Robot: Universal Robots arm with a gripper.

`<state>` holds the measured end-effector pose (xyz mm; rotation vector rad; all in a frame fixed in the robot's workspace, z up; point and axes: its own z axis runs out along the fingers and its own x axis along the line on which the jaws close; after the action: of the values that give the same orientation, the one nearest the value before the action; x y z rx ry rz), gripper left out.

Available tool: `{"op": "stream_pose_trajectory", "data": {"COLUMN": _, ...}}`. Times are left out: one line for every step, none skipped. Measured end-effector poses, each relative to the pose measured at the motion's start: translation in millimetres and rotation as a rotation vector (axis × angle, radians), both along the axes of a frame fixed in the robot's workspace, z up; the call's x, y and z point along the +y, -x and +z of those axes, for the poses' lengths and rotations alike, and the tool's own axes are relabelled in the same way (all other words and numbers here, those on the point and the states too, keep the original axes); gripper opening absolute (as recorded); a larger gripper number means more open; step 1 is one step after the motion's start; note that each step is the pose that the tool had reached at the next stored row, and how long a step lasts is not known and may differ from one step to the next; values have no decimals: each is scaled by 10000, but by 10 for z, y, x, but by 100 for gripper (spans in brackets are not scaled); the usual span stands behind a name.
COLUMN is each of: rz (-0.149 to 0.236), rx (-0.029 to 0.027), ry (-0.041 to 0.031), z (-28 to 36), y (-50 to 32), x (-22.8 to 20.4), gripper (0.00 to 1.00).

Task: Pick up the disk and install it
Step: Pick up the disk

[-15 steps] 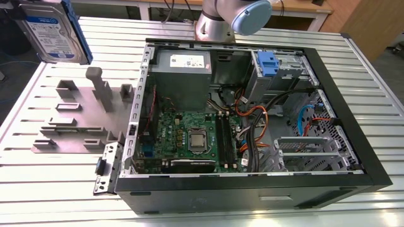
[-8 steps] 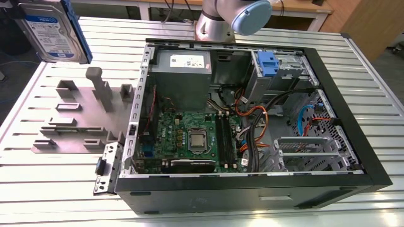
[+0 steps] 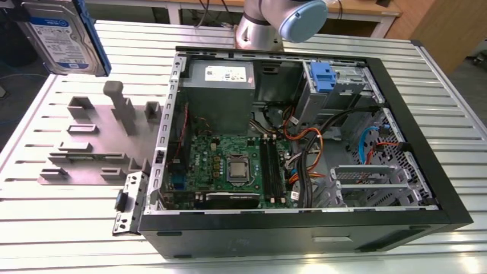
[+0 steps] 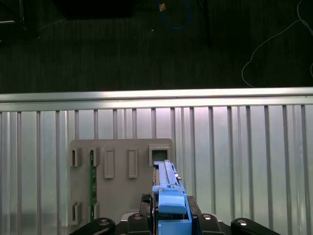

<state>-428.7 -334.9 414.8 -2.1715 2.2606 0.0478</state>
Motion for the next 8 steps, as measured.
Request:
{"op": "stream_pose_trajectory", "data": {"rz": 0, "rx": 2, "ry": 1, "z": 4, "y": 0, "x": 0, "gripper": 37}}
{"op": "stream_pose_trajectory", "data": {"rz": 0, "rx": 1, "ry": 0, "z": 7, "y": 0, "x": 0, "gripper": 37}}
{"op": "stream_pose_trajectory", "data": {"rz": 0, "rx": 0, "ry": 0, "z": 13, "y": 0, "x": 0, "gripper": 37}}
{"op": "stream_pose_trajectory", "data": {"rz": 0, "rx": 1, "ry": 0, "z": 20, "y": 0, "x": 0, "gripper": 37}}
{"op": "stream_pose_trajectory", "data": {"rz": 0, "rx": 0, "ry": 0, "z": 26, "y": 0, "x": 0, "gripper": 37}}
{"op": "stream_pose_trajectory", "data": {"rz": 0, "rx": -1, "ry": 0, "z": 31, "y": 0, "x": 0, "gripper": 37}}
{"op": "stream_pose_trajectory", "data": {"rz": 0, "rx": 0, "ry": 0, "z": 37, "y": 0, "x": 0, "gripper": 37}}
{"op": "stream_pose_trajectory", "data": {"rz": 0, "rx": 0, "ry": 0, "z": 42, "y": 0, "x": 0, "gripper": 37}}
